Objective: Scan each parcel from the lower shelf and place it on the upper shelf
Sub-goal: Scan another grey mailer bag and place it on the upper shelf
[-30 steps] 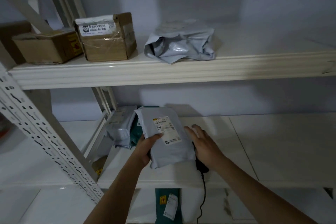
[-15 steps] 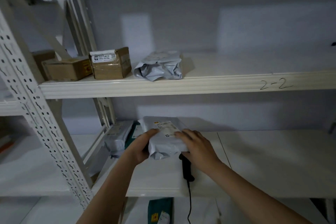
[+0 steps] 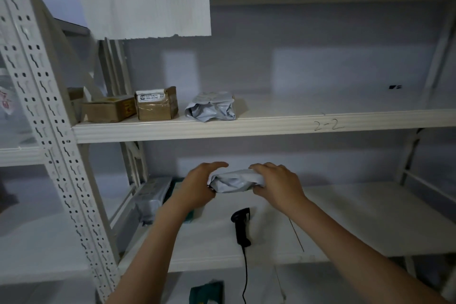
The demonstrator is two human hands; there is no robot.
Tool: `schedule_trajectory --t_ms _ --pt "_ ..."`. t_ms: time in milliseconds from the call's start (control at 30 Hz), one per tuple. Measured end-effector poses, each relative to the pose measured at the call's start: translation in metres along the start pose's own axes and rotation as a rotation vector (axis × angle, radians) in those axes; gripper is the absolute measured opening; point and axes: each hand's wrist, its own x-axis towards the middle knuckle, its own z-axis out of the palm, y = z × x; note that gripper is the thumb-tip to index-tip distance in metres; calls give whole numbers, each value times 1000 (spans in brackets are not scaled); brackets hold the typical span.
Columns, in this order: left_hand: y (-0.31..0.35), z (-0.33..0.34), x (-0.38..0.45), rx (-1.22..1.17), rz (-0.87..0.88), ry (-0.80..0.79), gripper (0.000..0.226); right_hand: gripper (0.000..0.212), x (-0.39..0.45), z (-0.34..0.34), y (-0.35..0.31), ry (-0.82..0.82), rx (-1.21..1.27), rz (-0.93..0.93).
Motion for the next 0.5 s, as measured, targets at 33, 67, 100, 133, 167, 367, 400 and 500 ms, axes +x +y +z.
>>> schedule_trajectory --t_ms 33,67,100,133,167,367,400,500 --pt "11 0 -8 16 34 -12 74 52 -6 -9 -1 7 13 24" --pt "21 2 -14 14 52 7 75 51 -13 -18 -2 16 38 45" --pt "31 3 -20 26 68 44 73 49 -19 -28 -3 23 64 59" --pt "42 5 -25 47 82 90 68 47 -25 -39 -4 33 81 67" --pt "53 6 -30 72 106 134 61 46 -31 -49 -3 47 87 73" --pt "112 4 -40 80 203 270 45 41 -48 -111 11 122 59 109" --pt "121 2 -39 87 219 266 44 36 -49 -121 14 134 44 109" --pt "150 -3 -35 82 235 278 43 25 -51 -150 22 144 31 109"
